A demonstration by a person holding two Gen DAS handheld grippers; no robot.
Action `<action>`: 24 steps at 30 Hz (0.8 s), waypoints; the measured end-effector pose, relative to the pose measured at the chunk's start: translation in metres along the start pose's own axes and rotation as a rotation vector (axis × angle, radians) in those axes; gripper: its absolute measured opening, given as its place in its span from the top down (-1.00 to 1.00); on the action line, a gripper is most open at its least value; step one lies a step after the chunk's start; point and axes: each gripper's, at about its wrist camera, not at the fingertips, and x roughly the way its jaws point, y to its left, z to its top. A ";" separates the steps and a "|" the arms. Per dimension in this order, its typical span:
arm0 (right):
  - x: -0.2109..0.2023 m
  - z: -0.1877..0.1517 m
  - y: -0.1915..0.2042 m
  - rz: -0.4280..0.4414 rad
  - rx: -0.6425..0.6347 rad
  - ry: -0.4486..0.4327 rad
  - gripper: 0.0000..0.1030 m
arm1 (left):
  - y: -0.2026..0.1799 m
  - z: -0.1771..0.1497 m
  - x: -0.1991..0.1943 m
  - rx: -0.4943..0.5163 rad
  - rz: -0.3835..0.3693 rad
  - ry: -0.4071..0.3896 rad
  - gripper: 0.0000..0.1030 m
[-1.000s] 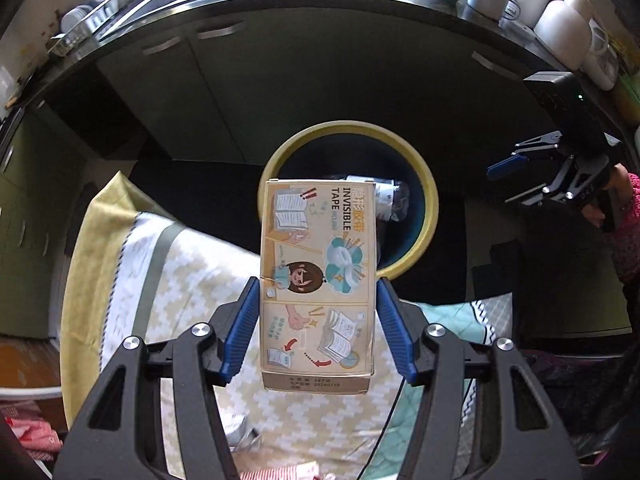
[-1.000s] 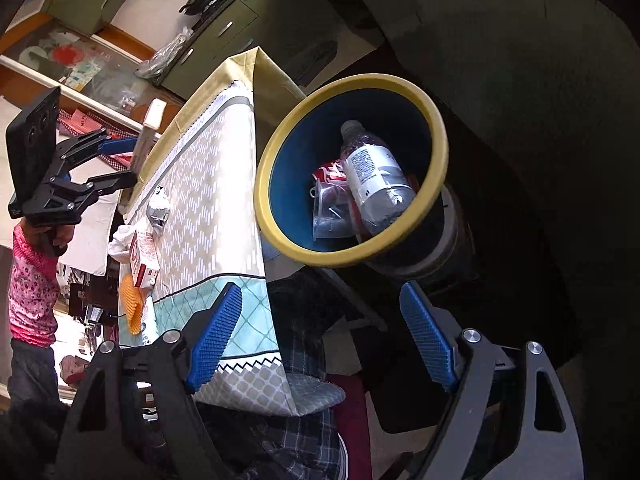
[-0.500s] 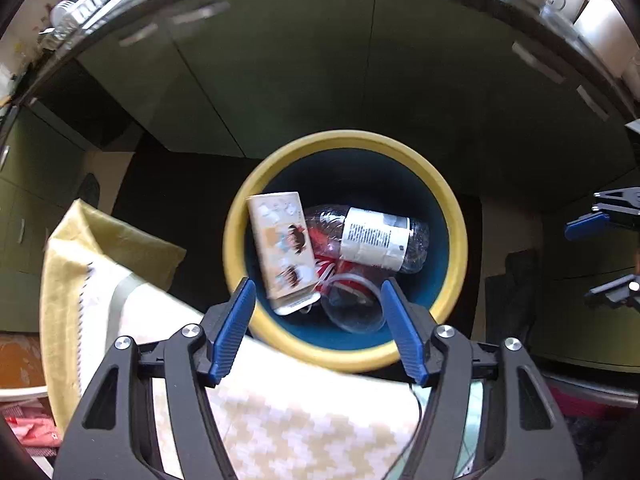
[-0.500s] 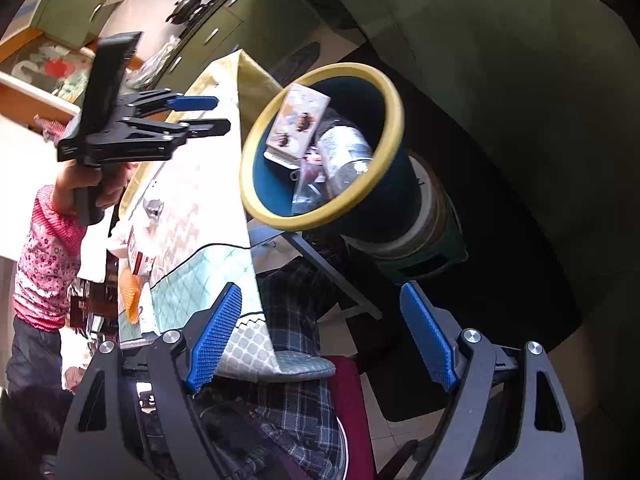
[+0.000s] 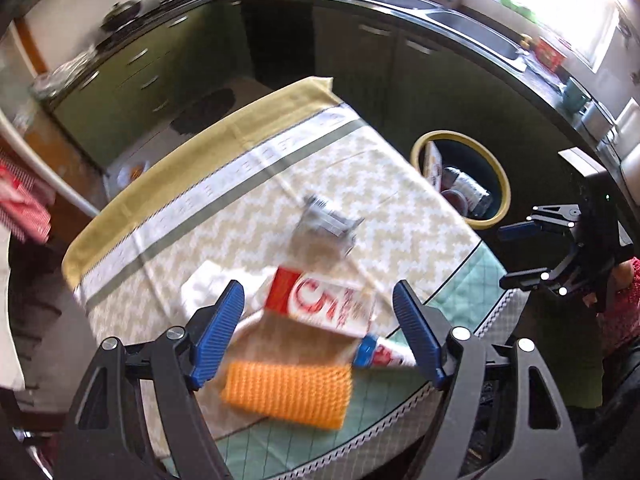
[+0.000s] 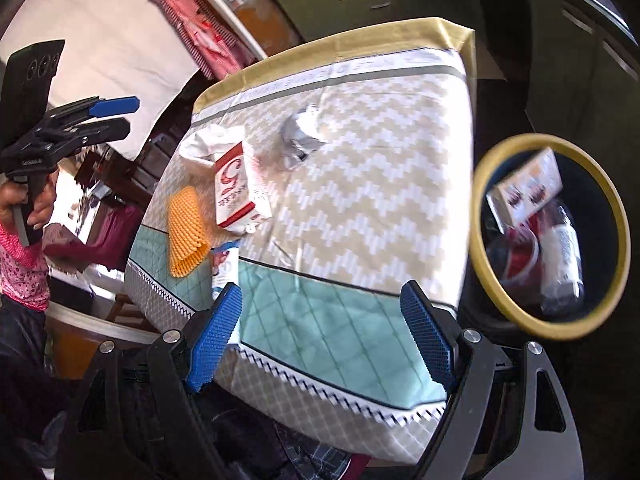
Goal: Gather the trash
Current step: 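Grasp the red-and-white milk carton with right tool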
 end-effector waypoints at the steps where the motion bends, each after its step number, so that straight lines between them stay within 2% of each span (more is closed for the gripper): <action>1: 0.011 0.009 0.015 0.001 -0.030 0.017 -0.57 | 0.015 -0.013 -0.005 -0.034 0.008 0.005 -0.41; 4: 0.044 0.032 0.058 -0.020 -0.136 0.064 -0.57 | 0.054 -0.059 -0.021 -0.133 0.041 0.010 -0.41; 8: 0.090 0.059 0.104 -0.050 -0.245 0.135 -0.57 | 0.086 -0.106 -0.029 -0.226 0.036 0.020 -0.41; 11: 0.122 0.074 0.125 -0.125 -0.308 0.179 -0.57 | 0.100 -0.128 -0.028 -0.268 0.027 0.029 -0.41; 17: 0.169 0.085 0.130 -0.180 -0.332 0.277 -0.56 | 0.103 -0.147 -0.016 -0.290 -0.003 0.061 -0.41; 22: 0.184 0.084 0.131 -0.203 -0.336 0.302 -0.44 | 0.098 -0.146 -0.001 -0.279 -0.026 0.093 -0.42; 24: 0.188 0.082 0.129 -0.213 -0.338 0.305 -0.24 | 0.095 -0.143 0.005 -0.271 -0.033 0.104 -0.42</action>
